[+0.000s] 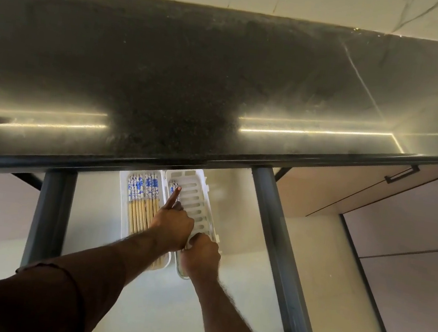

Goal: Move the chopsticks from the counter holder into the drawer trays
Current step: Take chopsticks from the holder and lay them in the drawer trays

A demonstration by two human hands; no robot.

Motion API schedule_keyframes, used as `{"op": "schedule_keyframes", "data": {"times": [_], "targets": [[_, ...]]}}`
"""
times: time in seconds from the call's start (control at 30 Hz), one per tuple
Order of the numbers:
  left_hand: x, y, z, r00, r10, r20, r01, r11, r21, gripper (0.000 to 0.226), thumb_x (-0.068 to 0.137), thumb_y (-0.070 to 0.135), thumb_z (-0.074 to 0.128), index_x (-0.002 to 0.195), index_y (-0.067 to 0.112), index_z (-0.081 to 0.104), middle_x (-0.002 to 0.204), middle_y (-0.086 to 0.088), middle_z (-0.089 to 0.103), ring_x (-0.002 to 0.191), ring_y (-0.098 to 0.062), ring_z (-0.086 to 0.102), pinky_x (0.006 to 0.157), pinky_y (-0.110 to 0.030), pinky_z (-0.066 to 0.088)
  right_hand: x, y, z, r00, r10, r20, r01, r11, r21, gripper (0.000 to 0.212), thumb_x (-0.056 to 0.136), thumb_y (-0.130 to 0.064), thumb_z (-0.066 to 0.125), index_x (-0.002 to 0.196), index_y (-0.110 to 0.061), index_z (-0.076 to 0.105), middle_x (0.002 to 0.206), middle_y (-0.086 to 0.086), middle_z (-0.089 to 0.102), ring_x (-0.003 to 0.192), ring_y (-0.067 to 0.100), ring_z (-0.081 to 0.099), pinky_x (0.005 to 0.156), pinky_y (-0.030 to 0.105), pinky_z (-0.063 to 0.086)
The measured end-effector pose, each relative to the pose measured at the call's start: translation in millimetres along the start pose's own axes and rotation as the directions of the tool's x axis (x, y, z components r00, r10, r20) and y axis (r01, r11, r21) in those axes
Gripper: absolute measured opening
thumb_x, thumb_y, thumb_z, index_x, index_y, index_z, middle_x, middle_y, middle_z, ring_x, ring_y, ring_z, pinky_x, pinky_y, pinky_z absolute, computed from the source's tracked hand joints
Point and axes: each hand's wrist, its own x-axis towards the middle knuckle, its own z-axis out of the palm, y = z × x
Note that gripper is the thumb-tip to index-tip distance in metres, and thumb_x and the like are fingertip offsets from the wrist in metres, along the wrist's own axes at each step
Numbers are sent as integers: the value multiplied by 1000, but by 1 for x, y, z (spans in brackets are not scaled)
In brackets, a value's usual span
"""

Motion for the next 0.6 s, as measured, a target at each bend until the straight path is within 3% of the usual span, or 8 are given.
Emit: {"op": "schedule_keyframes", "data": {"times": [0.17,0.37,0.5,0.6], "targets": [[-4,-1,-6,999,9,-33,-12,997,-78,44,97,51,39,126,23,57,129,3,63,137,-22,41,116,-56,-12,-6,-1,-20,1000,-6,-20,7,996,92,30,95,-29,52,113,-9,64,115,8,69,108,27,64,89,26,47],[-23,6,-37,995,-46,-86,32,987,-156,36,91,43,56,119,21,61,121,3,66,120,-20,55,116,-54,-8,-21,6,-65,994,-10,-109,23,993,119,25,86,-13,64,110,-10,67,115,4,69,103,24,66,76,17,39],[-47,14,-65,984,-102,-149,56,956,-287,36,91,45,57,116,20,62,122,2,67,117,-21,57,117,-54,1,-43,8,-100,977,-76,-198,94,992,88,28,86,-8,61,114,-8,67,119,6,68,106,26,65,90,26,48],[-73,21,-86,967,-159,-198,74,922,-379,39,92,48,52,118,21,62,125,2,66,122,-22,54,117,-55,-2,-66,4,-121,954,-139,-267,168,982,90,25,89,-9,61,113,-10,68,119,5,69,106,24,65,90,27,50]]}}
